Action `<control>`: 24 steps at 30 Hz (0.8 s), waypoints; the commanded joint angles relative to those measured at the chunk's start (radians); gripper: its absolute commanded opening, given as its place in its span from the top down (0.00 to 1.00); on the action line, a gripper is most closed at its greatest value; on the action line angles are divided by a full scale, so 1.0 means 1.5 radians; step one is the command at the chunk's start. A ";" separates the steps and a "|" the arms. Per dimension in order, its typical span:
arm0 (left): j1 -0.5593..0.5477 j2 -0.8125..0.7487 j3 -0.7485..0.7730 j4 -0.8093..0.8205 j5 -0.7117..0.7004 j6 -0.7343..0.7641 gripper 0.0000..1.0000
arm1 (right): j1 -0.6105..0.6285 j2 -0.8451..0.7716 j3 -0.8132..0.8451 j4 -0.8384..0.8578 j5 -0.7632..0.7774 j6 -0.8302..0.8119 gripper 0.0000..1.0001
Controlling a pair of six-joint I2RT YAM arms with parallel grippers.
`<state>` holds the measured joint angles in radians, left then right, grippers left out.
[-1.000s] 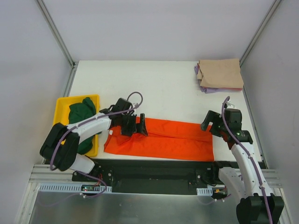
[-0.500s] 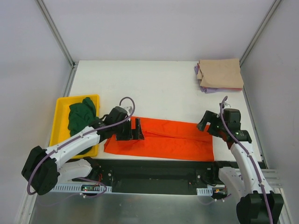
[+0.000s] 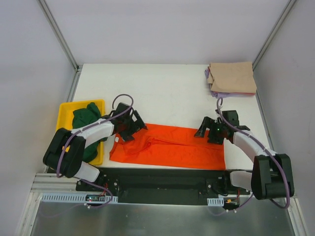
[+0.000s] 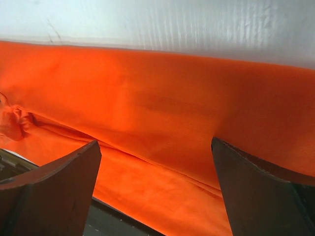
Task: Fold and stack the t-shirts
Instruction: Fold the other side of the tshirt into a rectangle, then rotate the tshirt 90 degrees
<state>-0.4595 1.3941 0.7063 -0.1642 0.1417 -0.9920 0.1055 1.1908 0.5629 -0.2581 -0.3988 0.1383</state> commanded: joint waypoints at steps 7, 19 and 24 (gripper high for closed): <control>0.074 0.315 0.289 -0.006 0.024 -0.008 0.01 | 0.040 0.094 0.003 0.008 -0.035 0.013 0.04; 0.056 0.966 1.295 0.027 0.204 -0.073 0.01 | 0.396 0.073 -0.025 0.148 -0.058 0.178 0.04; 0.020 0.930 1.183 0.182 0.137 -0.056 0.01 | 0.438 0.113 0.039 0.144 -0.038 0.150 0.04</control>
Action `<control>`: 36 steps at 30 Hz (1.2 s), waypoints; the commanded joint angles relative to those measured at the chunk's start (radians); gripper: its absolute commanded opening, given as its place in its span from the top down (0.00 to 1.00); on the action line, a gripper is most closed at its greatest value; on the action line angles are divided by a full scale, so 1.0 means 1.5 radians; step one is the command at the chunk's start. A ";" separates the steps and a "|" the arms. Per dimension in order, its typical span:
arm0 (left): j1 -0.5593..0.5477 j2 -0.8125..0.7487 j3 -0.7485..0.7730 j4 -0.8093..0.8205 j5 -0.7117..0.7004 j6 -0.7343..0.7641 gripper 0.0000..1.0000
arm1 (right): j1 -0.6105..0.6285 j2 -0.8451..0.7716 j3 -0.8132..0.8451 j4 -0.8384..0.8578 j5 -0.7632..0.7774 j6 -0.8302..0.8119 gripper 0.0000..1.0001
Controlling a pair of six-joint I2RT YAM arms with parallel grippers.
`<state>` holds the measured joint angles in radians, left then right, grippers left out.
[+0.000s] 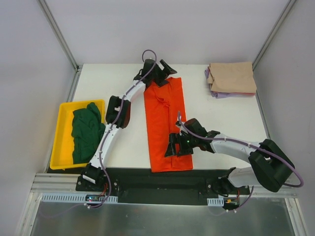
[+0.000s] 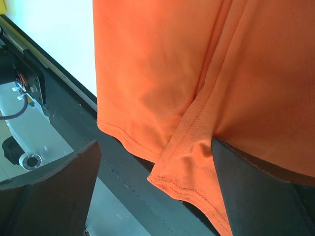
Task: Fold and stack the t-shirts
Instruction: Rotate the tshirt 90 degrees
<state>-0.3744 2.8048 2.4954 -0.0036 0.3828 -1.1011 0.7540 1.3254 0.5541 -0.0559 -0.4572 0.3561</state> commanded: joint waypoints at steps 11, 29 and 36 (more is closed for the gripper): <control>-0.040 0.035 0.042 0.142 -0.115 0.036 0.01 | 0.023 0.051 0.091 -0.003 0.098 0.020 0.04; -0.103 -0.687 -0.563 -0.039 -0.029 0.329 0.01 | 0.021 -0.250 0.086 -0.258 0.233 -0.076 0.04; -0.169 -1.020 -1.050 -0.078 -0.071 0.257 0.01 | 0.010 -0.314 0.016 -0.319 0.200 -0.006 0.04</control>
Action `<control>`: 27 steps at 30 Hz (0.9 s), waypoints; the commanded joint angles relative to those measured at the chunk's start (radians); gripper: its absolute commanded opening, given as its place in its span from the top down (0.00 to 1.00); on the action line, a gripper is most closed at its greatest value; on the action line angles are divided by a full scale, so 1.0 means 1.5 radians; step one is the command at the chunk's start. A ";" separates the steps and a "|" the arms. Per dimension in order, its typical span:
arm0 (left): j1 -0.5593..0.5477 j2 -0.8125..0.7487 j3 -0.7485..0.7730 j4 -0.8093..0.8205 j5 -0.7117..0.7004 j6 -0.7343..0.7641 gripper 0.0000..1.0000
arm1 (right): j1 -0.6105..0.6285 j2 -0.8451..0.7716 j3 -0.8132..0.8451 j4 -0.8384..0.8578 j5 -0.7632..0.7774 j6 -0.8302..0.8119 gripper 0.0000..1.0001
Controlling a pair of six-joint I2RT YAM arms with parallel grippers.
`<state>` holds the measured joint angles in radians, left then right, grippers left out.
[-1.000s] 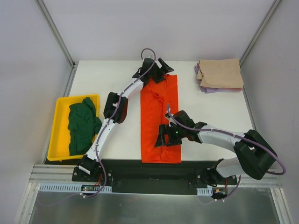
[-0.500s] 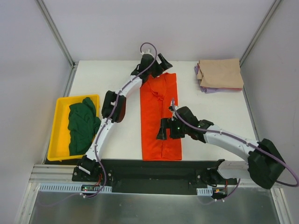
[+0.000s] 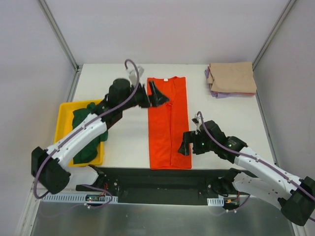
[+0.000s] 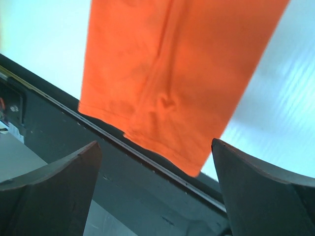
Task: Fold and stack the t-shirts
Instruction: Rotate the tshirt 90 degrees, then grab the bottom of the folded rectangular tshirt with both arms
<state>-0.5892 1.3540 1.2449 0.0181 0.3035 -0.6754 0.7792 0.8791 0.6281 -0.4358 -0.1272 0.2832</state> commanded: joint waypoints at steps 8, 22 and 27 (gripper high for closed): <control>-0.144 -0.207 -0.424 -0.222 -0.005 -0.085 0.03 | -0.010 -0.017 -0.100 -0.081 -0.076 0.146 0.03; -0.251 -0.093 -0.427 -0.214 -0.038 -0.148 0.33 | -0.010 0.022 -0.155 0.020 -0.081 0.228 0.15; -0.255 -0.048 -0.412 -0.195 -0.033 -0.145 0.48 | -0.010 0.042 -0.149 0.017 -0.075 0.222 0.28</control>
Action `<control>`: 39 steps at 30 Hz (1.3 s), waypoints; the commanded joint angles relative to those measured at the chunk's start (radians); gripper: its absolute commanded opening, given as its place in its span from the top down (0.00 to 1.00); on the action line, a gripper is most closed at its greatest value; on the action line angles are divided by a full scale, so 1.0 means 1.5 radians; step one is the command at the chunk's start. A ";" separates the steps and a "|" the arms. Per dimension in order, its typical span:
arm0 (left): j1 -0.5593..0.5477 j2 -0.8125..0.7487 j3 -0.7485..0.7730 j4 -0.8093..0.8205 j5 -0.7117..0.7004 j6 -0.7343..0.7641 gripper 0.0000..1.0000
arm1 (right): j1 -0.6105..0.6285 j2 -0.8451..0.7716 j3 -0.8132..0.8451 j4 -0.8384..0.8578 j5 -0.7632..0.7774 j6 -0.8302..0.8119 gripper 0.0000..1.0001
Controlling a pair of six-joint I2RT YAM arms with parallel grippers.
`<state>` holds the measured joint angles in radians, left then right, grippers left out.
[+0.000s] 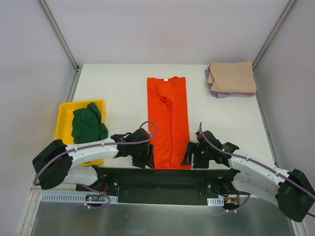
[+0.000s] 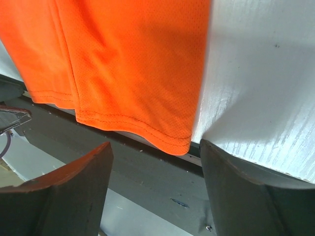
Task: Fold and stack the t-shirts
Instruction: Grab the bottom of the folded rectangular tshirt with both arms
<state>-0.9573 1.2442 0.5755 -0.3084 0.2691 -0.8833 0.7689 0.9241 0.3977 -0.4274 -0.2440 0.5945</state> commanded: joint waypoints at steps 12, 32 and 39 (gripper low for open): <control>-0.015 0.099 0.047 0.048 -0.003 -0.007 0.78 | -0.003 0.044 0.000 -0.012 0.048 0.019 0.58; -0.015 -0.033 -0.002 0.050 0.024 -0.006 1.00 | -0.003 -0.103 -0.031 0.000 0.002 0.001 0.99; 0.057 -0.056 0.045 0.040 0.016 0.034 1.00 | -0.003 -0.062 0.068 0.008 0.038 -0.042 0.99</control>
<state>-0.9504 1.2018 0.5823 -0.2455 0.2867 -0.8803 0.7654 0.7990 0.3756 -0.4465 -0.2184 0.5789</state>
